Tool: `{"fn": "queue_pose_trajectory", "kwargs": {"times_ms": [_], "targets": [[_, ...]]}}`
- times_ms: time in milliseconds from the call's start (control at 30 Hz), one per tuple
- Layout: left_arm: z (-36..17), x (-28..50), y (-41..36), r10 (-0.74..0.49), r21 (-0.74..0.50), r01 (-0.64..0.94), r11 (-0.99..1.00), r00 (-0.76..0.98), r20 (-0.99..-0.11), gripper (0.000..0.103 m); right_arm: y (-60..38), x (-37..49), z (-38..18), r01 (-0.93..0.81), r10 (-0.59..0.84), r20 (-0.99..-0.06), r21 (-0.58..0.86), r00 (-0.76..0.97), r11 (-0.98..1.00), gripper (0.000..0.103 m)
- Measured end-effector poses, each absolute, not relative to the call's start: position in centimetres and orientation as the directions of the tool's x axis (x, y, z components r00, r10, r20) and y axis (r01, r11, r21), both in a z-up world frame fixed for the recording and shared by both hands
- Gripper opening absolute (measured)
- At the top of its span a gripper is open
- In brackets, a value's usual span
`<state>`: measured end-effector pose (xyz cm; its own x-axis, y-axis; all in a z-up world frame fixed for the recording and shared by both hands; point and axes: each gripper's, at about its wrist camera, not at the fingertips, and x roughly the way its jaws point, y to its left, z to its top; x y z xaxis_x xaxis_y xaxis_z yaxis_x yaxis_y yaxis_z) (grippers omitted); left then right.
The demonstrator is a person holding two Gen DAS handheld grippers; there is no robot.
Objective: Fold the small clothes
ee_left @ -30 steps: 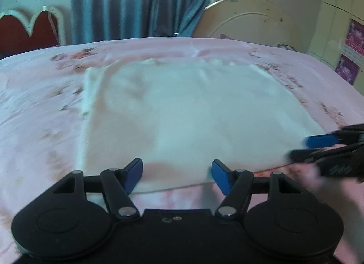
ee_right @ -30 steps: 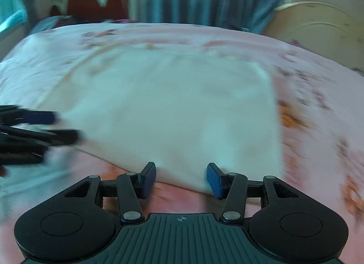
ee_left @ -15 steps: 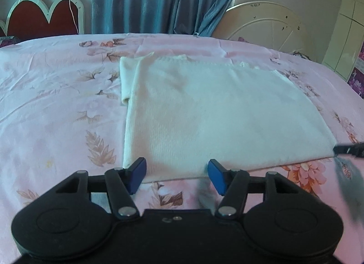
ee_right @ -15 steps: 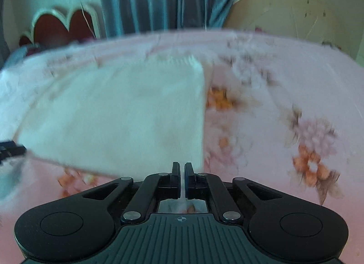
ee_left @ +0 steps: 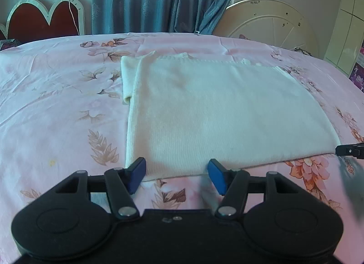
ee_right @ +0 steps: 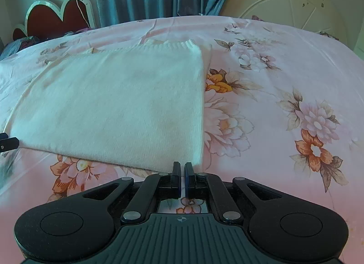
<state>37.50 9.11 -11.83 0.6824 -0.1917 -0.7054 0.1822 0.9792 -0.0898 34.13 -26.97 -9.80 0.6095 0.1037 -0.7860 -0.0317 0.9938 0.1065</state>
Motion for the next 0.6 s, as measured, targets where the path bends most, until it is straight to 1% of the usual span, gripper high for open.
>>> {"fn": "queue_pose_trajectory", "kwargs": {"times_ms": [133,300,367,467,500,533,567,600], "targets": [[-11.8,37.4,9.0,-0.189,-0.08,0.189,0.979,0.677,-0.712,0.061,-27.4,33.7,-9.7,-0.018,0.11,-0.788,0.125,0.606,0.992,0.003],[-12.0,37.5,8.8,-0.188,-0.068,0.201,0.977,0.671,-0.717,0.064,-27.8,33.5,-8.8,-0.014,0.116,-0.74,0.143,0.662,0.99,0.003],[-12.0,37.5,8.9,-0.189,-0.077,0.193,0.978,0.67,-0.718,0.064,-28.1,34.4,-9.9,-0.002,0.109,-0.775,0.137,0.622,0.991,0.002],[-11.7,37.5,9.3,-0.193,-0.104,0.172,0.98,0.664,-0.723,0.064,-28.1,34.2,-9.2,0.005,0.099,-0.78,0.13,0.617,0.992,0.003],[-11.5,37.4,9.6,-0.196,-0.12,0.158,0.98,0.664,-0.722,0.064,-28.1,33.6,-8.7,0.003,0.098,-0.768,0.129,0.633,0.992,0.003],[-11.4,37.1,10.0,-0.193,-0.134,0.14,0.981,0.665,-0.722,0.065,-28.2,33.1,-8.3,-0.002,0.11,-0.756,0.142,0.645,0.99,0.003],[-11.4,36.8,10.4,-0.181,-0.137,0.119,0.983,0.664,-0.725,0.072,-28.4,32.6,-8.1,-0.003,0.121,-0.748,0.156,0.653,0.988,0.003],[-11.4,36.6,10.8,-0.158,-0.132,0.09,0.987,0.663,-0.732,0.072,-28.5,32.2,-7.9,-0.002,0.124,-0.744,0.162,0.657,0.987,0.003]]}}
